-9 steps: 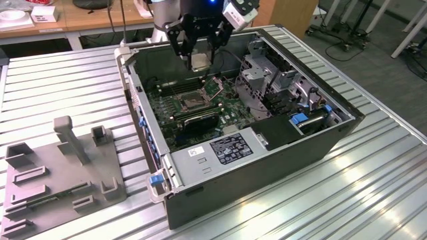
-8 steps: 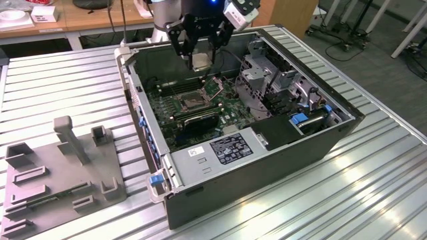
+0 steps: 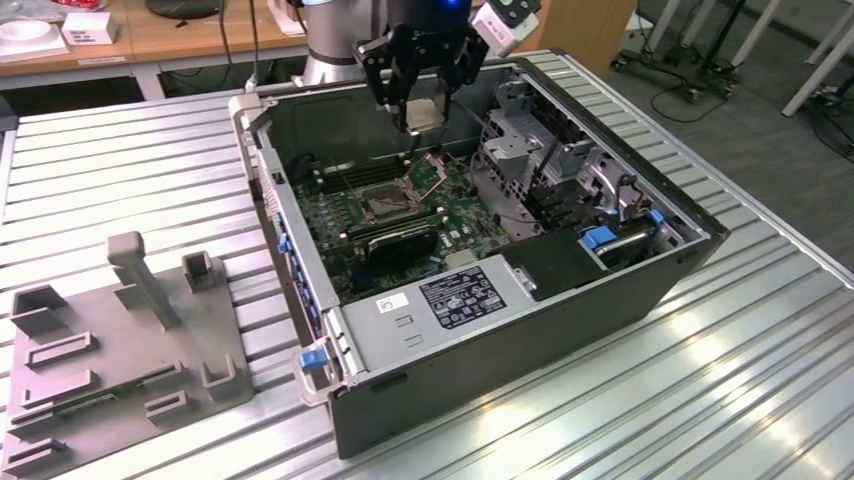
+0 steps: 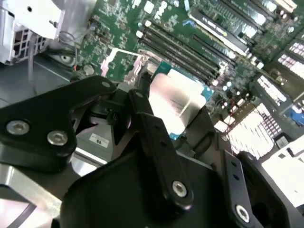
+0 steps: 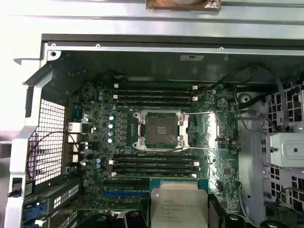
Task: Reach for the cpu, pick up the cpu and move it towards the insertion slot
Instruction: 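Pick up the cpu and move it towards the insertion slot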
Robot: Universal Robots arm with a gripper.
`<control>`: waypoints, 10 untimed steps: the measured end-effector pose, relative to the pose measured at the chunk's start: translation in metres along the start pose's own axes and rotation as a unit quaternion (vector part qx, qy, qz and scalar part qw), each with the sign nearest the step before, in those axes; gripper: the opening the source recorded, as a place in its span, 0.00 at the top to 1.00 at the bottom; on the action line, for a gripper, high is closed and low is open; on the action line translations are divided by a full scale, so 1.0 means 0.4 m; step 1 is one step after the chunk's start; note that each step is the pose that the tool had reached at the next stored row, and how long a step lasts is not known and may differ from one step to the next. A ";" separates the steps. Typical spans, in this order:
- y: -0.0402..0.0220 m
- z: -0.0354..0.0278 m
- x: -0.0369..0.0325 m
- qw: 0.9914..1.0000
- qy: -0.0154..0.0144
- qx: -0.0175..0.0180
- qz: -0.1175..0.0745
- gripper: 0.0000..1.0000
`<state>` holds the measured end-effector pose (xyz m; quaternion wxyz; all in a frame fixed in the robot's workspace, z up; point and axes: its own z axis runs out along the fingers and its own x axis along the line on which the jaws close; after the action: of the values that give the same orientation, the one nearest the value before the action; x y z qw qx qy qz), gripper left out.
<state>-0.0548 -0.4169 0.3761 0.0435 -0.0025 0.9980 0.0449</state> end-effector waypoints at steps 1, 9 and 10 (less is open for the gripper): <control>0.000 0.000 0.000 1.000 0.000 0.000 0.000 0.45; 0.000 0.000 0.001 1.000 0.000 0.000 0.000 0.45; 0.000 0.000 0.001 1.000 0.000 0.000 0.000 0.45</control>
<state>-0.0551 -0.4168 0.3761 0.0435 -0.0026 0.9980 0.0448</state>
